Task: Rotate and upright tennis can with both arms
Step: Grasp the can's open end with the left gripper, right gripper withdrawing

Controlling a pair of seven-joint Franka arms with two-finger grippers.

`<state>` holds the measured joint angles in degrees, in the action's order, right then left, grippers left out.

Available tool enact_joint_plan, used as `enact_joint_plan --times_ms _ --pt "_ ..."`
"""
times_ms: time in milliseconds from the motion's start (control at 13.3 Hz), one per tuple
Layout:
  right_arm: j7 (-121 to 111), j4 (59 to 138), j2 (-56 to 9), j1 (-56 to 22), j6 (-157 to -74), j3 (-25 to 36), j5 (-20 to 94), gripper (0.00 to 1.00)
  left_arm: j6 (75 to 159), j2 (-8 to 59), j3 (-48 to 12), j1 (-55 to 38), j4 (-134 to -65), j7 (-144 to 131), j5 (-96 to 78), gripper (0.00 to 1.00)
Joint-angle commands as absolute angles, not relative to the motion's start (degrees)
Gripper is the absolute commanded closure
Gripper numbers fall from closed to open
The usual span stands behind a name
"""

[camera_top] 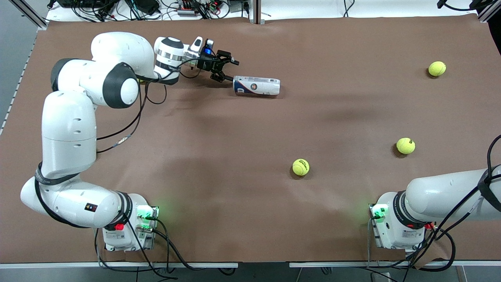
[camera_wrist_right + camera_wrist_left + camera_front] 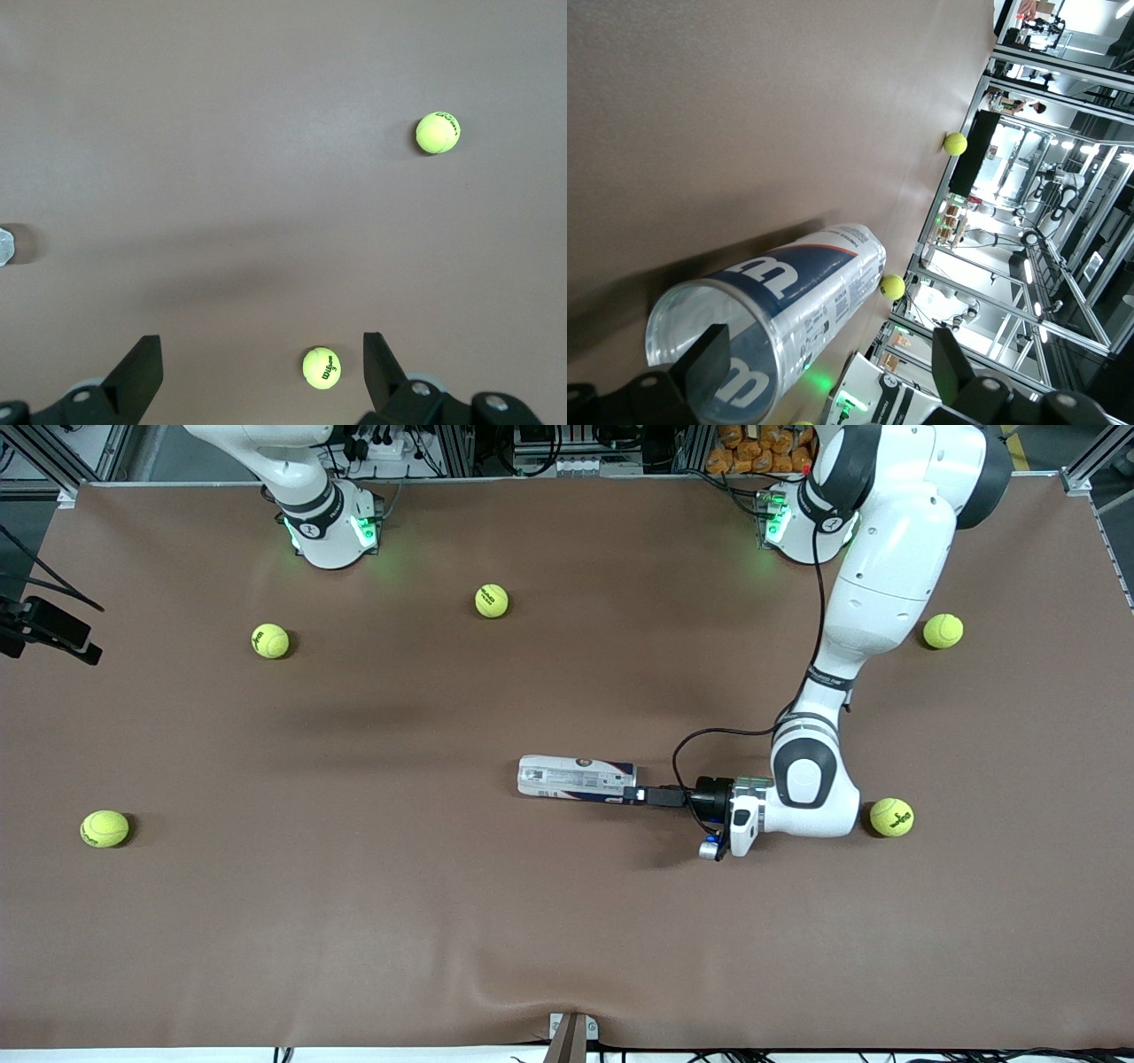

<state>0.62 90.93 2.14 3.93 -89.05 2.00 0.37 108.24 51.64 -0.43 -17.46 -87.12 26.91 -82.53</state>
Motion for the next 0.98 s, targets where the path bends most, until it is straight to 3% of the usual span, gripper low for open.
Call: enact_joint_plan --times_ms 0,301,376,753,903 --pt "1.5 89.3 1.0 4.3 -88.2 1.5 1.0 0.0 110.4 51.9 -0.3 -19.2 -87.4 27.9 -86.0 0.0" --pt "1.5 89.3 1.0 4.3 -88.2 1.5 1.0 0.0 111.3 52.2 -0.3 -20.7 -87.6 28.0 -87.6 0.0" --pt "1.5 89.3 1.0 4.3 -88.2 1.5 1.0 0.0 111.4 52.3 -0.3 -20.7 -87.6 28.3 -87.7 0.05" --pt "1.4 89.3 1.0 4.3 -88.2 1.5 1.0 0.0 111.3 52.1 -0.2 -20.6 -87.6 28.8 -87.2 0.82" --pt "1.4 89.3 1.0 4.2 -88.2 1.5 1.0 0.0 111.2 52.1 -0.2 -20.2 -87.5 28.6 -86.9 1.0"
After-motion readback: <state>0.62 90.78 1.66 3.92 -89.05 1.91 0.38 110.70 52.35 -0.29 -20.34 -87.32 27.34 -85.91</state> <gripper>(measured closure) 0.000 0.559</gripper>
